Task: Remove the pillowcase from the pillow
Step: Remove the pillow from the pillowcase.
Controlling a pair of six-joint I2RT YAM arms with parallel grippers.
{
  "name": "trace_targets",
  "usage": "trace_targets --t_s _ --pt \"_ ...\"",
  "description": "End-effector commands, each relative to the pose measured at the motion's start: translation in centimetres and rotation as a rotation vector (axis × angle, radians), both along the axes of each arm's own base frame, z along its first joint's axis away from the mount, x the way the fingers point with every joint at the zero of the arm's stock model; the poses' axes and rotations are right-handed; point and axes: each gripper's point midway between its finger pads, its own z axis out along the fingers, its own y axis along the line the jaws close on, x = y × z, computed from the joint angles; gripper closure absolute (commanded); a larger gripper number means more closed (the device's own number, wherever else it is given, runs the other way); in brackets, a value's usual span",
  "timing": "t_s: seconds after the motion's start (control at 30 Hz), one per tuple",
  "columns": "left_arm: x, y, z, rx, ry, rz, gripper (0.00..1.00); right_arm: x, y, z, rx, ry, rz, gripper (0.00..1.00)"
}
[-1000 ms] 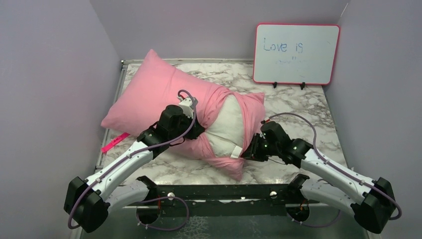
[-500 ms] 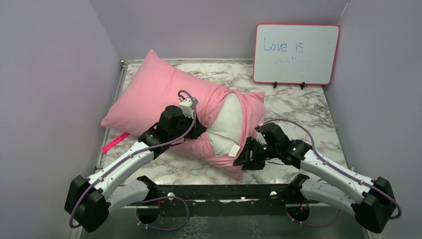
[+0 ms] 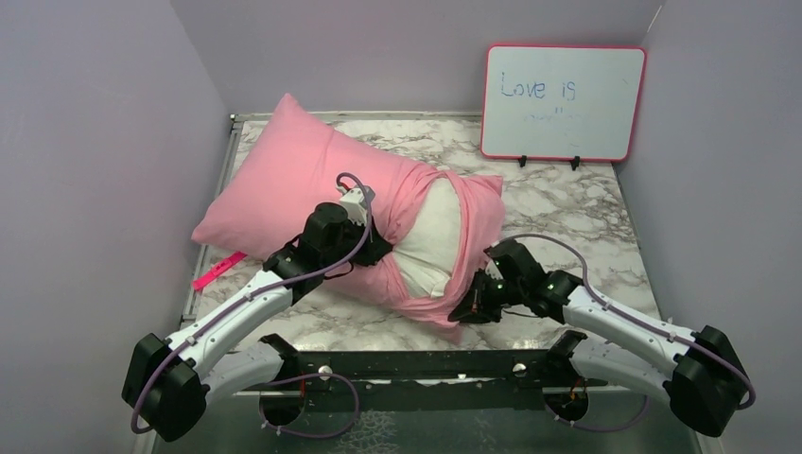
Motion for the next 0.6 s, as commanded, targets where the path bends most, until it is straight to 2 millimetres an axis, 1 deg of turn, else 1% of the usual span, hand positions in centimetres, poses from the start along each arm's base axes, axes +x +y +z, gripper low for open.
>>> trace_targets --t_s 0.0,0.07,0.1,0.23,0.3,0.4,0.43,0.5,0.57 --pt "1.5 2.8 -2.4 0.096 0.024 0.17 1.0 -3.8 -4.9 -5.5 -0.231 0.117 0.027 0.99" --pt "2.3 3.5 -2.0 0.124 0.001 0.213 1.0 -4.6 -5.9 -6.4 -0.268 0.129 0.046 0.98" --pt "2.8 3.9 -1.6 0.134 -0.012 0.23 1.0 -4.6 -6.2 -6.7 -0.283 0.12 0.044 0.97" --pt "4.4 5.1 -0.2 0.169 -0.048 0.285 1.0 -4.3 -7.1 -7.4 -0.318 0.075 0.038 0.98" --pt "5.1 5.8 0.4 0.184 -0.057 0.309 1.0 -4.1 -7.8 -7.9 -0.368 0.069 0.025 0.97" --pt "5.7 6.8 1.0 0.195 -0.065 0.334 1.0 -3.6 -8.7 -8.2 -0.436 0.06 0.02 0.97" --pt "5.8 7.0 1.1 0.196 -0.065 0.336 1.0 -3.3 -8.7 -8.2 -0.446 0.053 0.026 0.97" --pt "5.6 6.5 1.1 0.179 -0.061 0.309 1.0 -3.0 -8.5 -8.1 -0.451 0.041 0.042 0.97" --pt "5.1 5.6 0.6 0.145 -0.042 0.267 1.0 -2.8 -8.3 -7.9 -0.452 0.035 0.048 0.89"
